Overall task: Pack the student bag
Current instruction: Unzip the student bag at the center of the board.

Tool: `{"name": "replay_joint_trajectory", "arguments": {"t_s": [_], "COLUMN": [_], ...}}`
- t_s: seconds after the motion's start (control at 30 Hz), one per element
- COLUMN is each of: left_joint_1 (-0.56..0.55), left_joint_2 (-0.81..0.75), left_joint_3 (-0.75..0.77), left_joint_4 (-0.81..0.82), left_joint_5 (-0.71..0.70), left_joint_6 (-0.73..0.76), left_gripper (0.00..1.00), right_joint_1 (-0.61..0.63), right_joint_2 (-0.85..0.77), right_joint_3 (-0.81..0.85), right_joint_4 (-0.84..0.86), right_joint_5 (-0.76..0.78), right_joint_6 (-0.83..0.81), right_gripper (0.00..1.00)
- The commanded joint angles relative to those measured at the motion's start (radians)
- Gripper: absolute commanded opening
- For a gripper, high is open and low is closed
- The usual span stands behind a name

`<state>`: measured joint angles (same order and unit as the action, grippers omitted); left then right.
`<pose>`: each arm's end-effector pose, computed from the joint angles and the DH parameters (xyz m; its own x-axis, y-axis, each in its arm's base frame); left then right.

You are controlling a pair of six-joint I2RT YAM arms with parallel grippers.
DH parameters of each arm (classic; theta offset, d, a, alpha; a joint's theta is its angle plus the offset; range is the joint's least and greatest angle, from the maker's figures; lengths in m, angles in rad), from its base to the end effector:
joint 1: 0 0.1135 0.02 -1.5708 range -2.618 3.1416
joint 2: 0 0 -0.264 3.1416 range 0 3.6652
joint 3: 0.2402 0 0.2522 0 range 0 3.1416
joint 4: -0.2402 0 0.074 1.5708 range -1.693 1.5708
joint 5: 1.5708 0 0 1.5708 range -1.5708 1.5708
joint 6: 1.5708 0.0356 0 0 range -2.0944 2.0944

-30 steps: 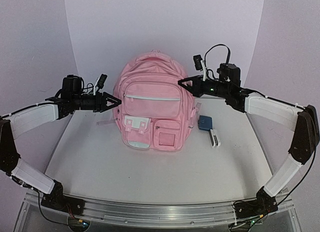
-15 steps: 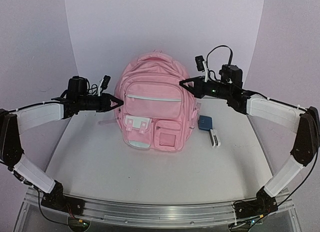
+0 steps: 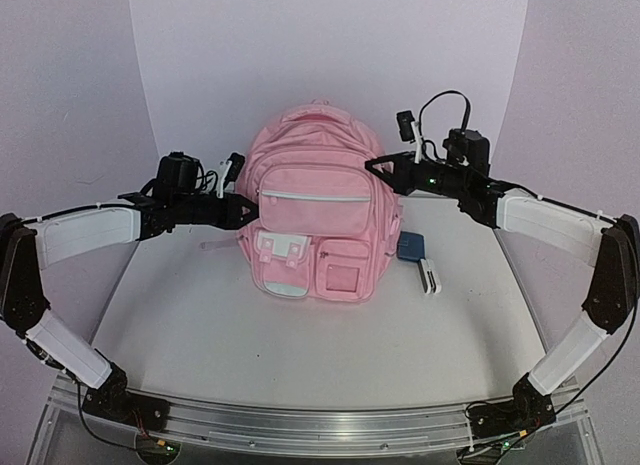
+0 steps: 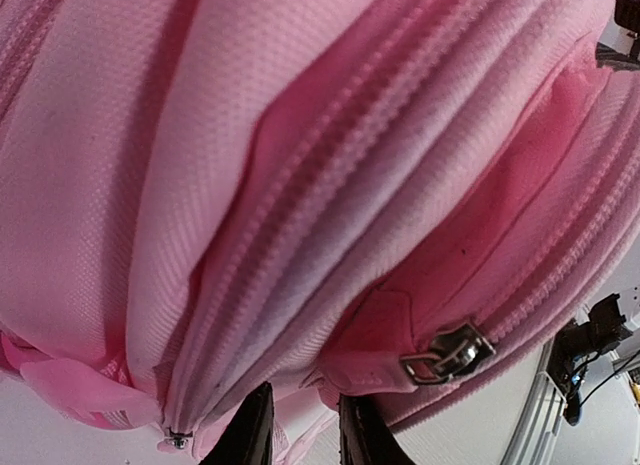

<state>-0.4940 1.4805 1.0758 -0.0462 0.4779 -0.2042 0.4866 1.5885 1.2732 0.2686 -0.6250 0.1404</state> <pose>0.2916 -0.1757 0.2891 -0.5350 0.0836 -0.8407 0.6914 0.6153 -0.3788 0.3252 0.1956 0.3537 -0.1662 0.0405 -0.9853 -0.8813 0.4422 0.1668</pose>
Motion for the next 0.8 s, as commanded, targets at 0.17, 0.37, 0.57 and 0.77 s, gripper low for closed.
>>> {"name": "replay_joint_trajectory", "arguments": {"t_s": [0.17,0.37,0.57,0.77], "left_joint_1": [-0.09,-0.129,-0.151,-0.159], "left_joint_2": [0.012,-0.005,-0.01,0.004], "left_joint_3": [0.031,0.03,0.012,0.046], "left_joint_4": [0.04,0.068,0.076,0.123], "left_joint_5": [-0.127,-0.143,-0.169,-0.186], "left_joint_6": [0.107,0.157,0.181,0.181], "left_gripper": [0.28,0.38,0.43,0.3], "right_joint_1": [0.002,0.002,0.001,0.001], "right_joint_2": [-0.093,-0.089,-0.08,-0.073], "right_joint_3": [0.03,0.032,0.038,0.042], "right_joint_4": [0.182,0.182,0.182,0.183], "right_joint_5": [-0.008,-0.008,-0.012,-0.014], "right_joint_6": [0.044,0.043,0.042,0.047], "right_gripper": [0.0,0.0,0.0,0.0]}}
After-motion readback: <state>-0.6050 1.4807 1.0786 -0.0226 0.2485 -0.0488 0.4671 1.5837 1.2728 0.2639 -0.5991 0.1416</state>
